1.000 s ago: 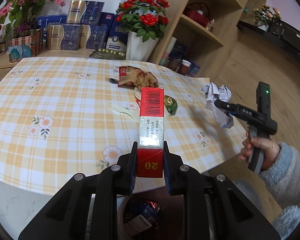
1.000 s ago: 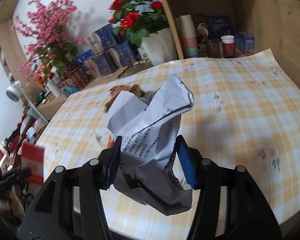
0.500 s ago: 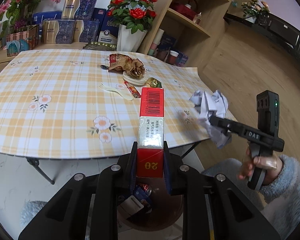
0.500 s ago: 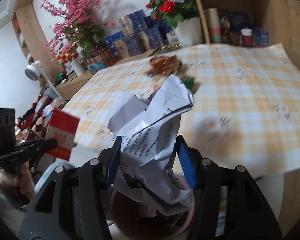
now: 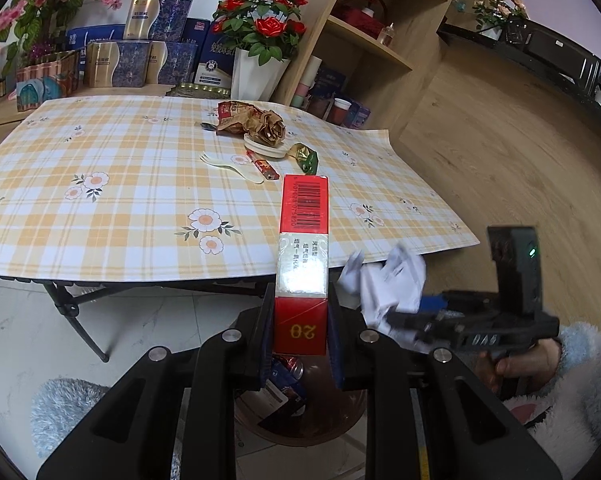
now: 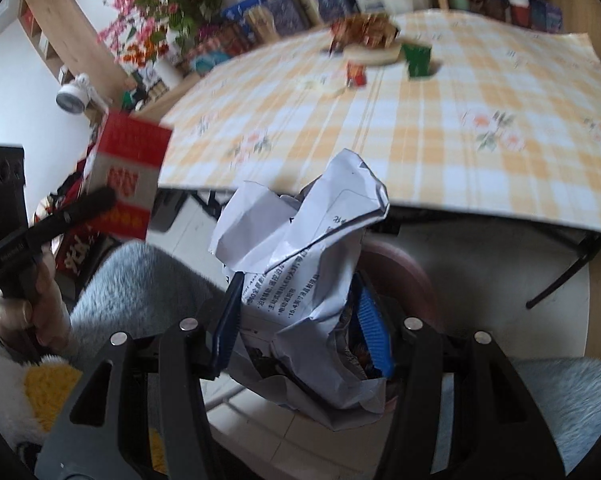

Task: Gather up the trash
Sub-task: 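Drop the white paper into the brown bin with the right tool while the left tool carries the red box, then lower the red cigarette box into the brown bin and open the left tool, then reach to the table and grasp the crumpled brown paper bag with the left tool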

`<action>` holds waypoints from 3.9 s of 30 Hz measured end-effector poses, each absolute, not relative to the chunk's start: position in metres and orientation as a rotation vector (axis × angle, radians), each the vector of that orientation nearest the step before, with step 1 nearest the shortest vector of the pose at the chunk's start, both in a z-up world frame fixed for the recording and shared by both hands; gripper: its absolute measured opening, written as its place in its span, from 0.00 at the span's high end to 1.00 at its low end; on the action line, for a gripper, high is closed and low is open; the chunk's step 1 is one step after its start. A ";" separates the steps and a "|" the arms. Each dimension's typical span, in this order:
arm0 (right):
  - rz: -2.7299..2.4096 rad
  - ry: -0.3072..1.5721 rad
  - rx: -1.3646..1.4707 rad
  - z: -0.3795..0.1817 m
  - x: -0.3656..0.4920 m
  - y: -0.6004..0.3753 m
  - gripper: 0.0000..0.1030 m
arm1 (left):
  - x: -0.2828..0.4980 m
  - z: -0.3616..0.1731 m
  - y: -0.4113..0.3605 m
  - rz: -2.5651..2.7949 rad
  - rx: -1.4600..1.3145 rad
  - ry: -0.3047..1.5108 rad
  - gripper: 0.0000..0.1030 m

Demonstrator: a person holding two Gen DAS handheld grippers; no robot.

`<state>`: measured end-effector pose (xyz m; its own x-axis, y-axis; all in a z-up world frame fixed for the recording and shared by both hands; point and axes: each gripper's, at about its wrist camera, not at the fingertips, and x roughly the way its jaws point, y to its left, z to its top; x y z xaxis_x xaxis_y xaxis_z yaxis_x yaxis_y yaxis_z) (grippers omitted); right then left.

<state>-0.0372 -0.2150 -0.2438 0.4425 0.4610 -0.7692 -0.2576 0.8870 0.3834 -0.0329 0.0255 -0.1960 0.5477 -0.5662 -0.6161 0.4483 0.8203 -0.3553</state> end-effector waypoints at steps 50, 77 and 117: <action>0.023 0.709 0.095 -0.224 -0.041 -0.278 0.06 | -0.021 -0.229 -0.035 -0.775 0.202 0.787 0.78; 0.003 0.752 0.086 -0.237 -0.040 -0.267 0.06 | -0.005 -0.284 -0.057 -0.762 0.252 0.976 0.78; 0.019 0.789 0.093 -0.243 -0.036 -0.267 0.06 | 0.021 -0.268 0.009 -0.456 -0.021 0.930 0.06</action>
<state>-0.0357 -0.2672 -0.2433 0.7049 0.0516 -0.7075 0.0178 0.9958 0.0903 0.0214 0.0091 -0.2676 0.5100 -0.3873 -0.7680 0.3698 0.9049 -0.2107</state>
